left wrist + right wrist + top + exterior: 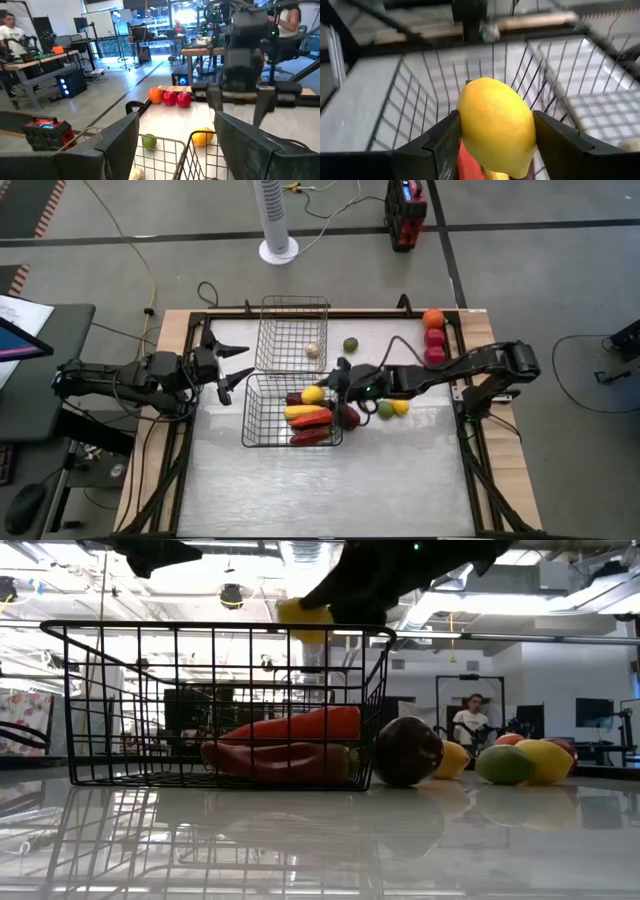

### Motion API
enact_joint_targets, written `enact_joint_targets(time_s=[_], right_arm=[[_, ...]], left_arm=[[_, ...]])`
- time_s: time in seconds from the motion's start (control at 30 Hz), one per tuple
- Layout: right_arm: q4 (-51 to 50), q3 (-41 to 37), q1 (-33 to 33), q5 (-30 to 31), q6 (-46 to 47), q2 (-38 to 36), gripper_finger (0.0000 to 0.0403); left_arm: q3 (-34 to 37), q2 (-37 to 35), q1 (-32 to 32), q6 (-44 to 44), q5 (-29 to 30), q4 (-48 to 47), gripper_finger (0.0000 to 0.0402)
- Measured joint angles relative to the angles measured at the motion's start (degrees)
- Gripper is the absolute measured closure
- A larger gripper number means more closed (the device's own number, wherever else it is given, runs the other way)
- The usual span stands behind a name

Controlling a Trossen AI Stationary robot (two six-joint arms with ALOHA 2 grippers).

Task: Sort produce into baskets
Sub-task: Put the top lemon into the gold wire basket

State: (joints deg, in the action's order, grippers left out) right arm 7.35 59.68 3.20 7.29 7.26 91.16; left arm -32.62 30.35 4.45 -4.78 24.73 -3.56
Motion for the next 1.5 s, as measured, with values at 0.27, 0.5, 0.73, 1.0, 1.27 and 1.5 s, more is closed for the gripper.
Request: enact_joint_targets(time_s=[0.27, 0.5, 0.73, 1.0, 1.27, 1.5], right_arm=[[-12.98, 11.08, 0.92, 0.09, 1.75, 8.51, 0.0147], [-23.49, 21.6, 0.85, 0.4, 0.07, 13.79, 0.0139], [-25.16, 22.89, 0.94, 4.85, -1.77, 13.88, 0.0139], [-23.76, 22.84, 0.58, 13.72, -8.58, 10.7, 0.0146], [-20.79, 22.85, -9.73, 12.25, -14.12, 11.21, 0.0134], [-21.11, 23.19, -15.78, 1.82, -11.44, 11.14, 0.0055]], left_arm=[[0.0, 0.01, 0.0, 1.03, 0.0, 0.42, 0.0152], [0.0, 0.0, 0.01, 0.69, 0.01, -0.59, 0.0152], [0.0, -0.52, 0.0, 0.55, 0.02, -1.15, 0.0152], [0.02, -0.9, 0.01, 0.62, 0.07, -0.64, 0.0152], [0.01, -0.87, 0.01, 1.02, 0.04, -0.4, 0.0152], [0.02, -0.87, 0.01, 0.49, 0.04, -1.02, 0.0152]])
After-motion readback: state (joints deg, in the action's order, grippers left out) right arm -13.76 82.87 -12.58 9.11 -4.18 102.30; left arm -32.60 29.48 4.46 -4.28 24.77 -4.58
